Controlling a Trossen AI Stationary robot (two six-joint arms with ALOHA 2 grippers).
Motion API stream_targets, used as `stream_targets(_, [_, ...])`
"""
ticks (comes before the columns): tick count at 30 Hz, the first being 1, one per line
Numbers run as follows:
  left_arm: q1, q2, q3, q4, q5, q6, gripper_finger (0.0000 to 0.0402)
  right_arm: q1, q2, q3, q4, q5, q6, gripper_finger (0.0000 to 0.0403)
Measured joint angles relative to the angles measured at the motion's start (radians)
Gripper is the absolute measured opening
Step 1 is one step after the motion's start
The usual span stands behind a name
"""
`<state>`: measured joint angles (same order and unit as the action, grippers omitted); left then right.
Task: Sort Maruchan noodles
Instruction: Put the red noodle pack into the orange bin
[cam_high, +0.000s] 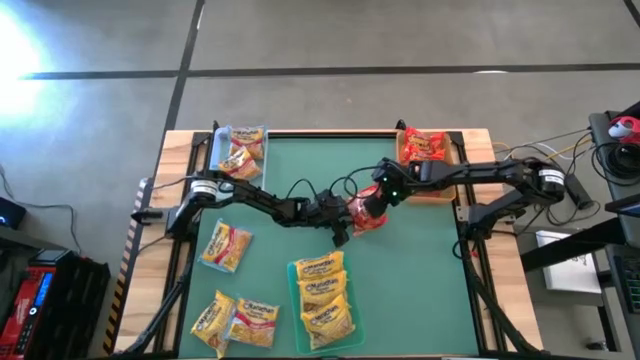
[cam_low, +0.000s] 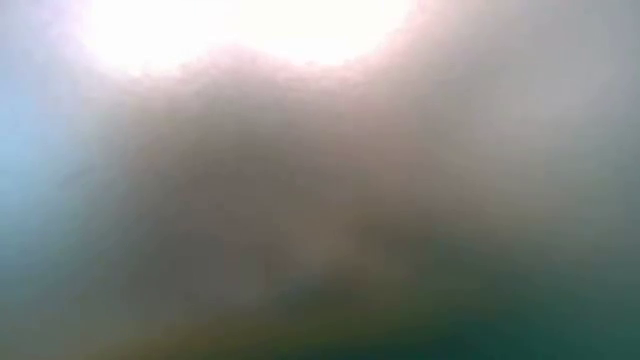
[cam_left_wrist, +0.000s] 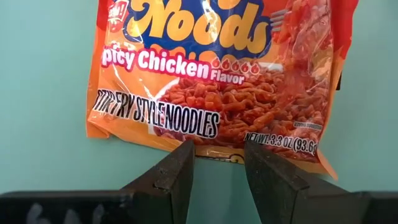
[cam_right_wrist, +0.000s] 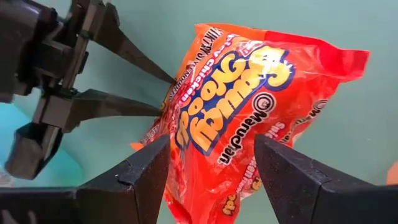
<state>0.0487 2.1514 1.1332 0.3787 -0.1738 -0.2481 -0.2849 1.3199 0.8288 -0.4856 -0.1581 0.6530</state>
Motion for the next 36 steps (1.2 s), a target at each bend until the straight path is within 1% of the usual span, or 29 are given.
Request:
stream_targets(4, [0.002, 0.001, 0.0, 0.007, 0.0, 0.0, 0.0125, -0.009, -0.038, 0.025, -0.066, -0.002, -0.004, 0.0221])
stream_targets(8, [0.002, 0.001, 0.0, 0.006, 0.0, 0.0, 0.0125, -0.004, -0.061, 0.033, -0.18, 0.0, 0.032, 0.0221])
stream_targets(16, [0.002, 0.002, -0.001, 0.005, 0.0, 0.0, 0.0125, 0.034, -0.055, -0.02, -0.18, -0.001, 0.107, 0.0221])
stream_targets(20, [0.002, 0.002, -0.001, 0.005, 0.0, 0.0, 0.0125, 0.034, -0.056, -0.027, -0.128, -0.003, 0.12, 0.0221])
stream_targets(23, [0.002, 0.002, -0.001, 0.005, 0.0, 0.0, 0.0125, 0.028, -0.056, -0.034, -0.074, -0.034, 0.128, 0.0221])
stream_targets(30, [0.002, 0.002, -0.001, 0.004, 0.0, -0.001, 0.0125, 0.011, -0.055, -0.08, -0.045, -0.035, 0.136, 0.0221])
stream_targets(33, [0.002, 0.002, -0.001, 0.004, 0.0, -0.001, 0.0125, 0.011, -0.055, -0.123, 0.032, -0.052, 0.15, 0.0222])
stream_targets(36, [0.002, 0.002, -0.001, 0.004, 0.0, 0.0, 0.0125, 0.005, -0.055, -0.174, 0.146, -0.093, 0.167, 0.0222])
